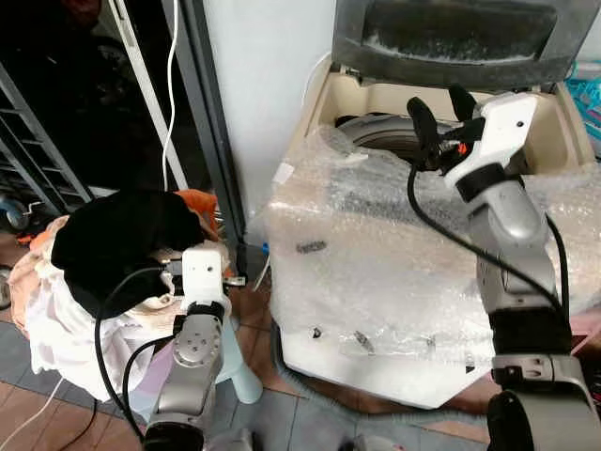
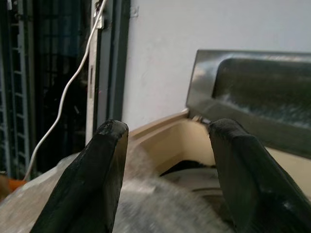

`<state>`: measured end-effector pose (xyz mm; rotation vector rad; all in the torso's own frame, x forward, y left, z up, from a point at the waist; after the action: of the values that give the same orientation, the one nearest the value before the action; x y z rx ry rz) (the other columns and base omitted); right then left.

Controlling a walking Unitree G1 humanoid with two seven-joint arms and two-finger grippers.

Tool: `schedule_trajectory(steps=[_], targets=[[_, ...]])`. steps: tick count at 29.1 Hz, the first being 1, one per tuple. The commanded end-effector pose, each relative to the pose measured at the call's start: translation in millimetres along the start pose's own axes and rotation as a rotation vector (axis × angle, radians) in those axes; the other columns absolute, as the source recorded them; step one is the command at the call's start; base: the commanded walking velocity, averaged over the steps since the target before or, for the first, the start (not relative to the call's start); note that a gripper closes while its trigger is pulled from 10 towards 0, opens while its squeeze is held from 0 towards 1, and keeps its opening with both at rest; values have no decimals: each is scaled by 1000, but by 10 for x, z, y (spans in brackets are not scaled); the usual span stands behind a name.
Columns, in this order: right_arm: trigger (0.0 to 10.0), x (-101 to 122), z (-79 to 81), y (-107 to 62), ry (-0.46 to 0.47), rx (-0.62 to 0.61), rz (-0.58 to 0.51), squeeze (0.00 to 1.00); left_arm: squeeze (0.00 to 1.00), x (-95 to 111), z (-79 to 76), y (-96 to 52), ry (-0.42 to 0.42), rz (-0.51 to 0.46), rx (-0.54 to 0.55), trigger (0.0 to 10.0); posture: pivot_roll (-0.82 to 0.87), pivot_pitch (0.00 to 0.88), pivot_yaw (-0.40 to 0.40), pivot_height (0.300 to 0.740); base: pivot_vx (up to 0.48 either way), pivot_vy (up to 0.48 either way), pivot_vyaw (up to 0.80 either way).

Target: Clothes washing

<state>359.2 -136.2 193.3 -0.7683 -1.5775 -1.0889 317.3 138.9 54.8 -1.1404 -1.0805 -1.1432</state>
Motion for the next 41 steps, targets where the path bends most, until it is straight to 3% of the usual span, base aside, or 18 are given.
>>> schedule_trajectory(steps=[1,3,4,5,6,7,16,22,29,41], targets=[[10000,-113,282,-123,16,56,28,1000,0,-9,33,-16,13,3,8,10000,-50,0,36,740,0,0,0],[10000,-200,406,-222,1,66,45,1000,0,-3,34,-23,19,0,6,10000,-52,0,37,740,0,0,0],[10000,-202,443,-256,-64,73,41,1000,0,2,35,-25,22,-3,7,10000,-49,0,38,740,0,0,0],[10000,-202,443,-256,-64,73,41,1000,0,2,35,-25,22,-3,7,10000,-49,0,38,740,0,0,0],[10000,-139,473,-290,-145,46,11,1000,0,21,44,-25,25,-8,14,10000,-51,0,42,740,0,0,0],[10000,-92,451,-296,-119,-1,0,1000,0,39,60,-21,24,-10,25,10000,-51,0,42,740,0,0,0],[10000,-149,410,-320,-103,-29,37,1000,0,88,104,33,22,-14,31,10000,-51,0,53,740,0,139,0],[10000,-210,387,-332,-90,-36,72,1000,0,77,51,10,16,-7,24,10000,-46,0,38,740,0,472,800],[10000,-155,335,-234,-88,-40,59,1000,0,55,40,-9,12,0,29,10000,-57,0,34,740,0,452,800],[10000,-162,357,-212,-77,-38,62,1000,0,103,-29,-3,15,-28,-8,10000,-59,0,40,740,0,0,800]])
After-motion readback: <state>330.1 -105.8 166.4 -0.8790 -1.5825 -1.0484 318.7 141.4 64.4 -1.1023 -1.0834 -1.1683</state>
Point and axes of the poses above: a point about 5 cm out from each wrist's last joint towards the gripper, its own y axis pointing out of the wrist towards the gripper, its own x axis along the axis of the wrist's last joint, z = x × y, the point moved 5 cm from there along y, pointing out of the wrist towards the gripper, and after that the axes turned 3 degrees about y, right-handed, at the moved point
